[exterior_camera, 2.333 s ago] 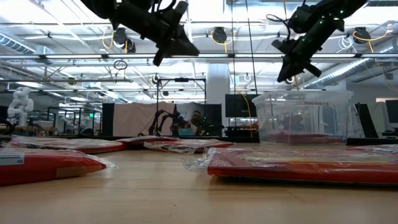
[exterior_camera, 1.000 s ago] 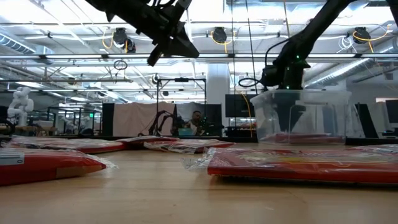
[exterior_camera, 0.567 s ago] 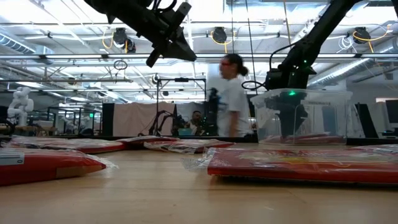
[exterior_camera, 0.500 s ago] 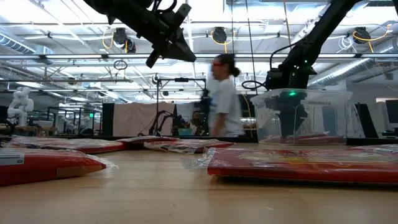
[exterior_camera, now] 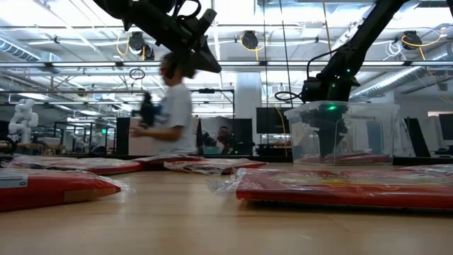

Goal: Sort popcorn bags into baskets
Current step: Adjust the popcorn bag in the transparent container

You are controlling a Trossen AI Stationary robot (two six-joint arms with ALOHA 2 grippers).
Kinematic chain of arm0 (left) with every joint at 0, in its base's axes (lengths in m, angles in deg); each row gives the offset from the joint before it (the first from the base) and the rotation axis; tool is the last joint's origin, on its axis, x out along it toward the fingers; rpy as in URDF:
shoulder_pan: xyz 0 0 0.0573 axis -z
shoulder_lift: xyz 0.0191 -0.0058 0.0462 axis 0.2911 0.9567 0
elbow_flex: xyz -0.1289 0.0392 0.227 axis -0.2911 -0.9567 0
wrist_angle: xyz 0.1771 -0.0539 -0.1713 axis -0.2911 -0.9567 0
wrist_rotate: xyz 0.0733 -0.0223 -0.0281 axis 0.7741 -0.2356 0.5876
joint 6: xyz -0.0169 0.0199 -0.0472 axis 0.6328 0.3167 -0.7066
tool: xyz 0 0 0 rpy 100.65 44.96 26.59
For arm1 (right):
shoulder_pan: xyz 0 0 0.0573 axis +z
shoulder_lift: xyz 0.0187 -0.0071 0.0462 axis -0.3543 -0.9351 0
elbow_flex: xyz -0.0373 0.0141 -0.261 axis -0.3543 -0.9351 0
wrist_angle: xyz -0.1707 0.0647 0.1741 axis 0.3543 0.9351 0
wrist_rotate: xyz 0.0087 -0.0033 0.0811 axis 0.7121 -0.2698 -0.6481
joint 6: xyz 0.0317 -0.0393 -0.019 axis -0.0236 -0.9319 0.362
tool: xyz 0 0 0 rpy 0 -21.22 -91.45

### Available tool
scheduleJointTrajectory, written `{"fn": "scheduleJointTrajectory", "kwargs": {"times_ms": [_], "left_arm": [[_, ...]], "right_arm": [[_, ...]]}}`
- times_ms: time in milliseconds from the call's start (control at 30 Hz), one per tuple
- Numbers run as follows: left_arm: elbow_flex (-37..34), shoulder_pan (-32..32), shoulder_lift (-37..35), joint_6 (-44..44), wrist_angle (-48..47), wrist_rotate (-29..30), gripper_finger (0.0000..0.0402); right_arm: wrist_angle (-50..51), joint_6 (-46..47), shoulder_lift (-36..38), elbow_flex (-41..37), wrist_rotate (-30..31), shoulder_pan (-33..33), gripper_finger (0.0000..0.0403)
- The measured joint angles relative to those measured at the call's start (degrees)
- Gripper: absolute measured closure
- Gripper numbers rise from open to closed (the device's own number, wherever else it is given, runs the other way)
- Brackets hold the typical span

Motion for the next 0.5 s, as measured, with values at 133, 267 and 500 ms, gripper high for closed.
{"fn": "scheduleJointTrajectory", "kwargs": {"times_ms": [133, 267, 500], "left_arm": [[0.0, 0.2, 0.0, -1.6, 0.0, 0.0, 0.0375], [0.0, 0.6, 0.0, -2.2, 0.0, 0.0, 0.0376], [0.0, 1.3, 0.0, -3.7, 0.1, 0.0, 0.0376]], "right_arm": [[-0.9, -0.1, -0.1, 0.0, 1.6, 0.0, 0.0345], [-1.9, 0.6, -0.1, 0.0, 2.5, 0.0, 0.0395], [-2.8, 4.3, 4.2, -0.1, -1.1, -0.1, 0.0402]]}}
